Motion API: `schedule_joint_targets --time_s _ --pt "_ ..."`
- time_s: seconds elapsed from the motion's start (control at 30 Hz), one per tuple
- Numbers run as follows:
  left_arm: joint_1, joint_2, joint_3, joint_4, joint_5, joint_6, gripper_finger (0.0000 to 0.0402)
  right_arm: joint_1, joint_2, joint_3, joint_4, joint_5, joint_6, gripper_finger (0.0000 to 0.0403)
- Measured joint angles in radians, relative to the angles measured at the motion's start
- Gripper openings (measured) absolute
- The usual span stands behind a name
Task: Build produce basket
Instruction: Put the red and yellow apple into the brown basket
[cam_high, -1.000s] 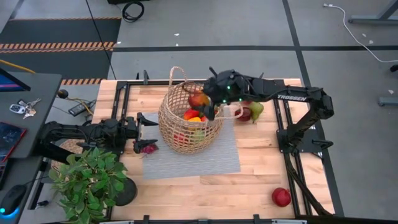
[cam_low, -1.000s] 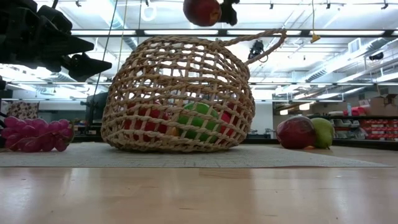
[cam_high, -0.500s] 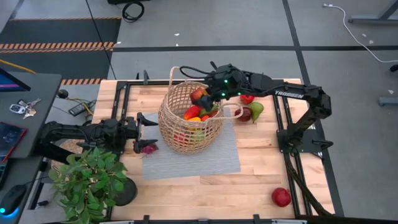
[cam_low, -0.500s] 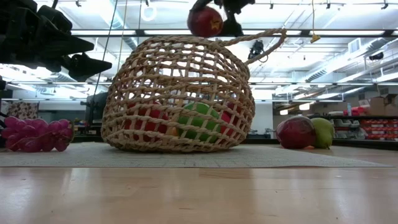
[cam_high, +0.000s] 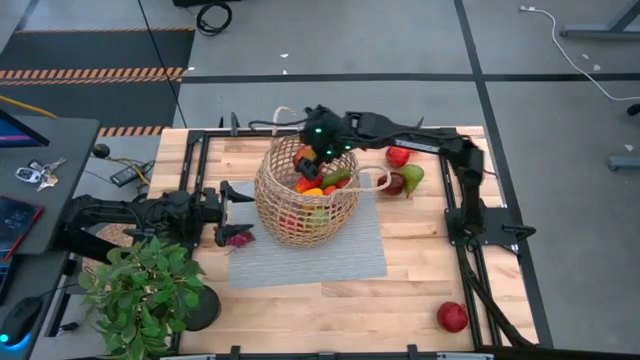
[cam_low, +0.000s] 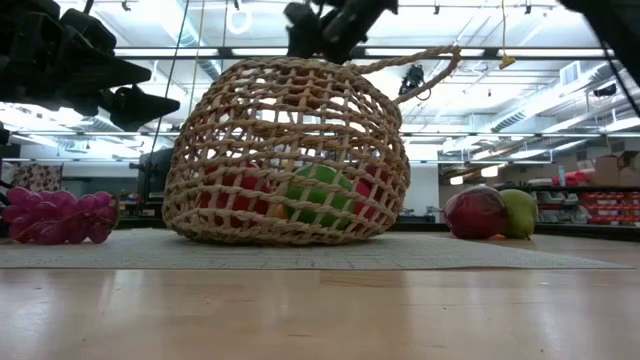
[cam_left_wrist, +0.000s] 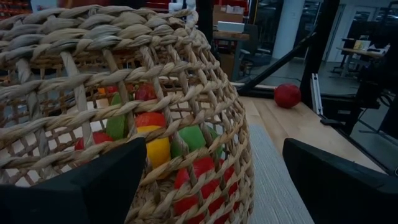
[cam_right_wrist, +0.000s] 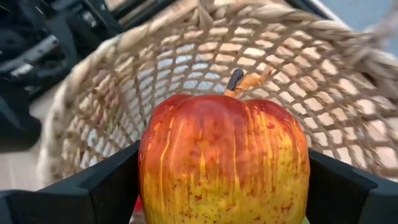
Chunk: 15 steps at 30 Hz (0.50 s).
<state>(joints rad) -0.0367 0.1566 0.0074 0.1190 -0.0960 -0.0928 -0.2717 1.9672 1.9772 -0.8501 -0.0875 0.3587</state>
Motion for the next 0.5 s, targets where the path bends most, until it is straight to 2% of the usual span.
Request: schedule_joint_targets --time_s 0.2,0.5 --pt "0.0 0.0 0.0 -0.001 0.0 0.001 0.0386 -0.033 0.121 0.13 -0.078 -0.011 -0.108 0.0365" --pt "0.0 0.0 0.0 -0.001 0.0 0.0 0.0386 -0.037 0.199 0.133 -0.092 -0.021 -0.34 0.0365"
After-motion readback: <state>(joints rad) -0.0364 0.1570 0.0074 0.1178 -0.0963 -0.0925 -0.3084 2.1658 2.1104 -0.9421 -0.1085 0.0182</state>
